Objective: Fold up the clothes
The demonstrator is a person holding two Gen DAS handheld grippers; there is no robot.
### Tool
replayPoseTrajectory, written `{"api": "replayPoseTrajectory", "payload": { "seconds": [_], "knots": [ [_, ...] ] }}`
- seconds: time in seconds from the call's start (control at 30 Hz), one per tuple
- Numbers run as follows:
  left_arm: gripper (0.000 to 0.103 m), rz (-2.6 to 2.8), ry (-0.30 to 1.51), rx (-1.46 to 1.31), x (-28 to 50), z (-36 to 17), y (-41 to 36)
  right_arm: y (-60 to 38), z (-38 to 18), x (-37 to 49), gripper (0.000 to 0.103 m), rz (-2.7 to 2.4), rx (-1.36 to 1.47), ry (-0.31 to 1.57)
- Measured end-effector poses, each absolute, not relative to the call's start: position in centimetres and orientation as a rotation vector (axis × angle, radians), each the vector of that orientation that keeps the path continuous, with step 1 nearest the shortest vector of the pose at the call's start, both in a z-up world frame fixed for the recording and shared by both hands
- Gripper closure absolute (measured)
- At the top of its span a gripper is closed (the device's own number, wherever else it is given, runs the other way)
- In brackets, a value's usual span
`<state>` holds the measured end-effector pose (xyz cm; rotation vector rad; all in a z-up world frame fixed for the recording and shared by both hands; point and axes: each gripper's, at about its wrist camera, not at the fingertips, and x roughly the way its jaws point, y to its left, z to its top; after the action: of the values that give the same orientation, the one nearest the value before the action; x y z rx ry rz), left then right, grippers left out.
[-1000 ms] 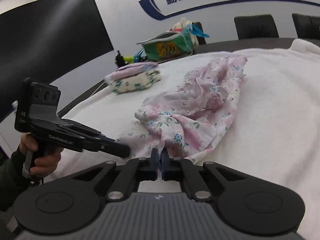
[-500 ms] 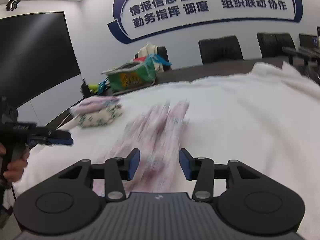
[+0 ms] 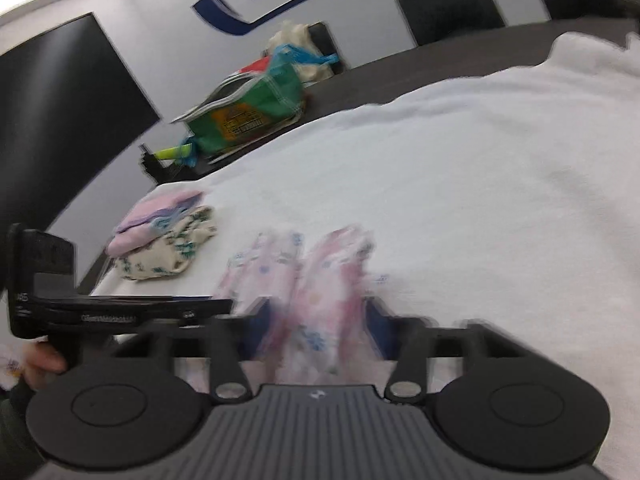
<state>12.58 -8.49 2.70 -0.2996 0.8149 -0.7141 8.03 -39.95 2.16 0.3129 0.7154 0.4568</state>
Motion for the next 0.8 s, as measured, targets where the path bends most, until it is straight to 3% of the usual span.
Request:
{"api": "replayPoseTrajectory", "payload": {
  "seconds": [0.17, 0.2, 0.23, 0.27, 0.4, 0.47, 0.57, 0.63, 0.8],
  "knots": [
    [0.097, -0.707, 0.639, -0.343, 11.2, 3.7, -6.1, -36.9, 3.8, 6.9, 0.097, 0.594, 0.151, 0.548],
    [0.093, -0.648, 0.654, -0.334, 11.6, 3.2, -6.3, -36.4, 3.7, 7.4, 0.097, 0.564, 0.124, 0.56],
    [0.08, -0.613, 0.688, -0.313, 12.2, 2.5, -6.8, -36.1, 3.2, 8.4, 0.094, 0.497, 0.106, 0.604],
    [0.074, -0.586, 0.726, -0.289, 12.8, 1.8, -7.3, -35.8, 2.5, 9.5, 0.093, 0.422, 0.089, 0.653],
    [0.061, -0.548, 0.715, -0.241, 12.3, 1.7, -7.5, -35.0, 0.6, 10.5, 0.081, 0.329, 0.022, 0.719],
    [0.054, -0.548, 0.678, -0.231, 10.7, 3.3, -6.3, -35.3, 2.4, 8.5, 0.062, 0.304, 0.002, 0.637],
    [0.042, -0.572, 0.592, -0.195, 6.9, 7.1, -3.3, -35.8, 5.3, 5.2, 0.058, 0.265, -0.029, 0.504],
    [0.019, -0.564, 0.537, -0.182, 3.4, 9.0, -1.2, -36.6, 7.4, 2.0, 0.058, 0.273, -0.028, 0.442],
    [0.017, -0.634, 0.568, -0.214, -4.0, 7.8, 0.8, -39.1, 8.4, -5.9, 0.048, 0.456, 0.063, 0.438]
  ]
}}
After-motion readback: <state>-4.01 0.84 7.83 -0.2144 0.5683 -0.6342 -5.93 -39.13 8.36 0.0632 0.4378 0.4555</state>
